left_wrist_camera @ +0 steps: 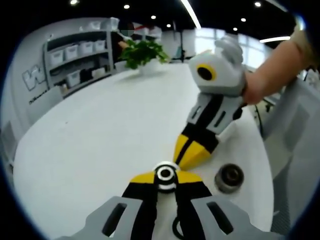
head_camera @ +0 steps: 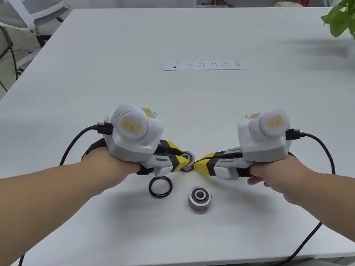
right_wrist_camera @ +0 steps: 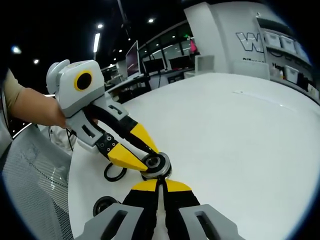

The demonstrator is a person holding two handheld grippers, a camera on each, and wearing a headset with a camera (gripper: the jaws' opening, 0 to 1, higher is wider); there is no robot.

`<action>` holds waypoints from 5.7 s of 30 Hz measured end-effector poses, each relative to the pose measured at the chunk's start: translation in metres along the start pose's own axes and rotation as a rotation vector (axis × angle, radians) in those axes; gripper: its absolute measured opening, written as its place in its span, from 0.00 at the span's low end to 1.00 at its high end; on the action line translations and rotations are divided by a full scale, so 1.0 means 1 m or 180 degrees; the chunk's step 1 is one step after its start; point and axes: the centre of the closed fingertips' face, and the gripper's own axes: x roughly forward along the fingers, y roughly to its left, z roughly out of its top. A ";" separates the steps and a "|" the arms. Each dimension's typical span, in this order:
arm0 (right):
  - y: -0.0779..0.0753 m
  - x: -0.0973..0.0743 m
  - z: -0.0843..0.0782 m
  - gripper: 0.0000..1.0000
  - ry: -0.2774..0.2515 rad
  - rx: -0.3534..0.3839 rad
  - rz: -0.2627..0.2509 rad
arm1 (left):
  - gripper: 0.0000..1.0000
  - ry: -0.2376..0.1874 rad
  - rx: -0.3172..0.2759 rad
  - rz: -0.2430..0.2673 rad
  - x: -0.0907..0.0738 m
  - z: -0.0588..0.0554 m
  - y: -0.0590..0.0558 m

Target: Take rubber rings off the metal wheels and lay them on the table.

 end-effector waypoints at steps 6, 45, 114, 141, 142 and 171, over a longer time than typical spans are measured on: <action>-0.003 -0.001 0.000 0.00 -0.0077 0.0410 -0.0025 | 0.13 0.0015 0.0054 0.0024 -0.001 0.000 -0.002; 0.007 -0.006 0.021 0.00 -0.0490 0.1042 0.0097 | 0.12 0.0089 0.0084 0.0130 0.001 -0.002 0.001; 0.017 -0.010 0.031 0.00 -0.0537 0.0929 0.0184 | 0.28 -0.0188 -0.0131 0.0050 -0.031 0.015 -0.003; 0.039 -0.016 0.054 0.00 -0.0645 0.0883 0.0323 | 0.51 -0.0390 -0.0208 0.0128 -0.085 0.021 -0.007; 0.039 -0.016 0.055 0.00 -0.0643 0.0877 0.0322 | 0.51 -0.0396 -0.0208 0.0134 -0.087 0.020 -0.007; 0.061 -0.005 0.045 0.00 -0.0424 0.0824 0.0490 | 0.74 -0.0468 -0.0323 0.0230 -0.128 -0.002 -0.023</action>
